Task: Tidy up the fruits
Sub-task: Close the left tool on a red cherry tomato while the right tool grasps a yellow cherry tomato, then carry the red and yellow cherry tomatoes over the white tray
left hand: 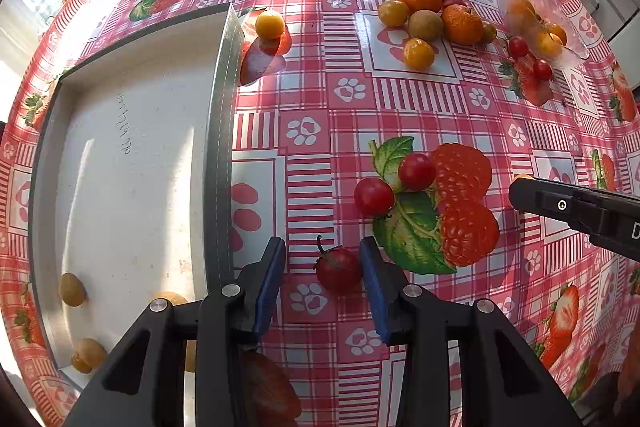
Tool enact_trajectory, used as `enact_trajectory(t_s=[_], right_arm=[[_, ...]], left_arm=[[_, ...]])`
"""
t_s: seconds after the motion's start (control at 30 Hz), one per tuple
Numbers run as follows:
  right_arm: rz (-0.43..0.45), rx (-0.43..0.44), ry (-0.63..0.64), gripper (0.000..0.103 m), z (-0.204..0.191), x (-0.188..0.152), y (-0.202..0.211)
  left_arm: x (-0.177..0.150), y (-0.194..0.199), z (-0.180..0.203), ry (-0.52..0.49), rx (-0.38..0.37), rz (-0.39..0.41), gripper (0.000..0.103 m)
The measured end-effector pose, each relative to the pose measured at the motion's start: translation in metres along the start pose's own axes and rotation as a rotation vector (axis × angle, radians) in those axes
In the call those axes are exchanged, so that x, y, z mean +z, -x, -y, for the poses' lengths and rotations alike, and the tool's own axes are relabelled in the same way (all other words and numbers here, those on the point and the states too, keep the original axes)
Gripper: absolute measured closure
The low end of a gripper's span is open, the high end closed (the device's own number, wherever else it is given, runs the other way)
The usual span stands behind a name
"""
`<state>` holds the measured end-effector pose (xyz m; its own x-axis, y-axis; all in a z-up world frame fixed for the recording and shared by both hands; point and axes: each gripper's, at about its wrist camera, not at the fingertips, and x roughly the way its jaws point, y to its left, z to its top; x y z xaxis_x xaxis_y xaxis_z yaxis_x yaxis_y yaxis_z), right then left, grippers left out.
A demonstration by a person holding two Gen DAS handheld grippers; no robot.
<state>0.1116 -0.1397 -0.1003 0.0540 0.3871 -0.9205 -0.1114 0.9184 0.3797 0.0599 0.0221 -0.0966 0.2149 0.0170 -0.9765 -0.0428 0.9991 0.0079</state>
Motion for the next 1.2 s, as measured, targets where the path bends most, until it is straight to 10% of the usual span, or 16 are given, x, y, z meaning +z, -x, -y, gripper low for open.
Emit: enact_trajectory(t_s=[0.17,0.63,1.2], right_arm=[[0.0,0.011,-0.006,0.081,0.001,-0.002,0.006],[-0.034,0.054,0.03,0.081,-0.008,-0.023,0.049],[0.004,0.02,0.042,0.08,-0.13,-0.017,0.042]], left_arm=[[-0.001,0.002,0.012,-0.006,-0.008,-0.014,0.08],[-0.016,0.075,0.022,0.082,-0.069,0.016,0.08],[-0.002,0.092,-0.126,0.022,-0.089,0.029,0.08]])
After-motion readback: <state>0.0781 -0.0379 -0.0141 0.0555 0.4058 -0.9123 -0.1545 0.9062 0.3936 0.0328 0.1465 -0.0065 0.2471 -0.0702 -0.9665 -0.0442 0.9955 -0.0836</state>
